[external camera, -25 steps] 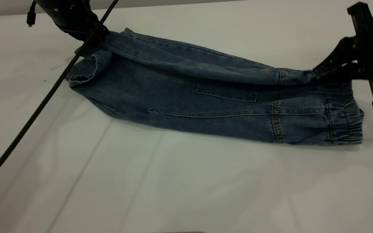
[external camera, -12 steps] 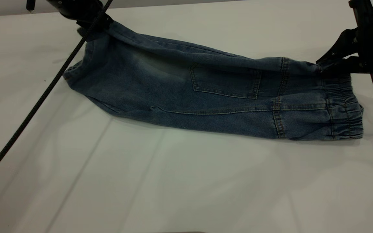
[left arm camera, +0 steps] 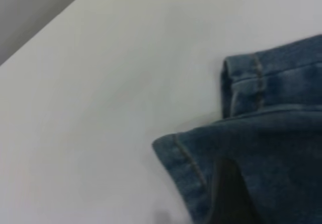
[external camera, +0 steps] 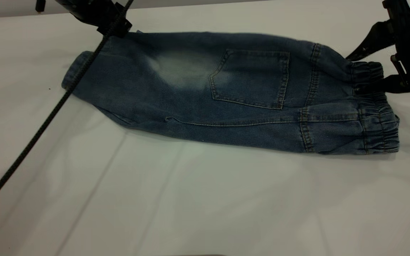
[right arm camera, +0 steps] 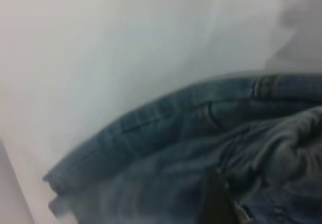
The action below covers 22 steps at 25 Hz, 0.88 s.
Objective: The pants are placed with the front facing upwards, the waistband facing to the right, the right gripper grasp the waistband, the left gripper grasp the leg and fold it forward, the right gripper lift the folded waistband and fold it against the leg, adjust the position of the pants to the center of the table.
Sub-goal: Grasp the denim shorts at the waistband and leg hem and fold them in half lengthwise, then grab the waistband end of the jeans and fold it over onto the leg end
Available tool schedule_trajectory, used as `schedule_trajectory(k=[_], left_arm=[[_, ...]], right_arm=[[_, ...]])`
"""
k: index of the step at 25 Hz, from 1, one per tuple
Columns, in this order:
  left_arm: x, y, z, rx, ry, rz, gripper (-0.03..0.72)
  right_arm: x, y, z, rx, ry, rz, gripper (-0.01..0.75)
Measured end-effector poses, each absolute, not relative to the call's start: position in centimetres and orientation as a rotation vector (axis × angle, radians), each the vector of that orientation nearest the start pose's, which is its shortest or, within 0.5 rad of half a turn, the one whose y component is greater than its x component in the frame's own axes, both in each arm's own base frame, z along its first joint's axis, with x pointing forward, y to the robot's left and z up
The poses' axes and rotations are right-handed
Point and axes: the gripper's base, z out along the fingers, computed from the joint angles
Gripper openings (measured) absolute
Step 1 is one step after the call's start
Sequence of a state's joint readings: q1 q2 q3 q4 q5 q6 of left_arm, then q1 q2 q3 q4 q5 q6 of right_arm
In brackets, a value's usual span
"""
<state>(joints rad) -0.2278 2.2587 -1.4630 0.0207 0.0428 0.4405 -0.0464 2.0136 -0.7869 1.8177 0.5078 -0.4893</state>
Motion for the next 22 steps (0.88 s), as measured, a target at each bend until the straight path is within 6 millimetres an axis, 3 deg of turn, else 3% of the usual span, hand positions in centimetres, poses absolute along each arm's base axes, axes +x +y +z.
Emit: schedule_trajectory(k=[5, 11, 17, 22], left_arm=[[46.4, -11.8, 11.6, 0.808, 2.183, 0.108, 0.389], [45.8, -12.2, 15.0, 0.812, 2.163, 0.104, 0.389], [45.5, -12.1, 17.1, 0.806, 2.148, 0.107, 0.389], [45.3, -12.4, 17.5, 0.812, 2.138, 0.103, 0.389]], right_arm=[[32.5, 3.7, 8.2, 1.357, 2.363, 1.189, 0.43], [32.4, 4.8, 10.8, 0.961, 2.392, 1.351, 0.432], [30.6, 5.1, 12.5, 0.66, 2.596, 1.272, 0.446], [28.6, 4.9, 11.7, 0.491, 2.879, 1.085, 0.521]])
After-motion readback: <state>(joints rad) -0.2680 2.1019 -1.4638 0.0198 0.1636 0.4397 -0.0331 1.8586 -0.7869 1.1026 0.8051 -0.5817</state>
